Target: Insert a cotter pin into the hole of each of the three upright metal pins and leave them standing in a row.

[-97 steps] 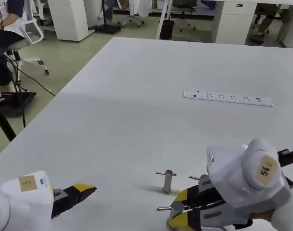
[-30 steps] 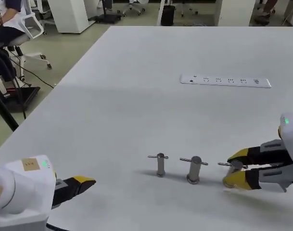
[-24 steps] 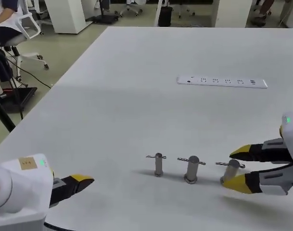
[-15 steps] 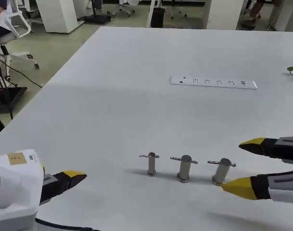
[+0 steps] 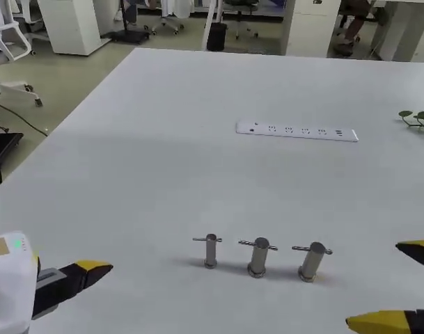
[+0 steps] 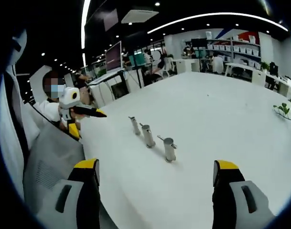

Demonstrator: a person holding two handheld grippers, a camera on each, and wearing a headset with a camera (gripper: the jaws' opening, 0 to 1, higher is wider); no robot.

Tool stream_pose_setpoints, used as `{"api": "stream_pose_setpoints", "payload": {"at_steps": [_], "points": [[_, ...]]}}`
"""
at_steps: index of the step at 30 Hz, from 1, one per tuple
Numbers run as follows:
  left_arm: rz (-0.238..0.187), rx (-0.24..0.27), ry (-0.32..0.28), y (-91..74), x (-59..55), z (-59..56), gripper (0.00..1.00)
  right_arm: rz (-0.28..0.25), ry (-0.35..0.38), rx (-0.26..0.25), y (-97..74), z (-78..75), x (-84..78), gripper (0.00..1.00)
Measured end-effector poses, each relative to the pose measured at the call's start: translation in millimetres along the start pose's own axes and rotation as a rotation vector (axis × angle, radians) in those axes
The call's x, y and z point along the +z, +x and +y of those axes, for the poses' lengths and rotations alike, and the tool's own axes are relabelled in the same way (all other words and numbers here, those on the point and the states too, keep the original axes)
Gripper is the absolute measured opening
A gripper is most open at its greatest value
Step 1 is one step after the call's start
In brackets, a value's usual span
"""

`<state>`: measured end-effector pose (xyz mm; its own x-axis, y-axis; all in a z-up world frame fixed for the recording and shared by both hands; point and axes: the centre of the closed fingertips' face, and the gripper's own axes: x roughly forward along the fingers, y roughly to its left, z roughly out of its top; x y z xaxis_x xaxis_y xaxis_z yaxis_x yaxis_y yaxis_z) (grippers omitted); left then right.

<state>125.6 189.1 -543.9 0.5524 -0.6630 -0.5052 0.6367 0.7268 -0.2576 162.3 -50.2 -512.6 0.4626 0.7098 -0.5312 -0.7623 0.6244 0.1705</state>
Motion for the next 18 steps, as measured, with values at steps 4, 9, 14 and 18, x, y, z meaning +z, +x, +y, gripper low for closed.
{"api": "stream_pose_setpoints", "payload": {"at_steps": [4,9,14,18], "points": [[-0.002,-0.001,-0.013,-2.4,-0.8,0.4,0.99,0.025,0.035,-0.027,-5.4,3.2,-12.9,0.98],[-0.02,0.009,-0.037,-4.5,0.7,2.3,0.99,0.132,0.143,-0.028,-7.2,10.3,-45.7,0.99],[-0.016,0.022,-0.051,-4.6,-3.4,3.6,0.99,0.126,0.178,-0.044,-3.6,13.4,-52.4,0.98],[-0.023,0.032,-0.054,-5.9,-3.8,2.9,0.99,0.119,0.192,-0.074,-3.8,8.1,-52.0,0.98]]}}
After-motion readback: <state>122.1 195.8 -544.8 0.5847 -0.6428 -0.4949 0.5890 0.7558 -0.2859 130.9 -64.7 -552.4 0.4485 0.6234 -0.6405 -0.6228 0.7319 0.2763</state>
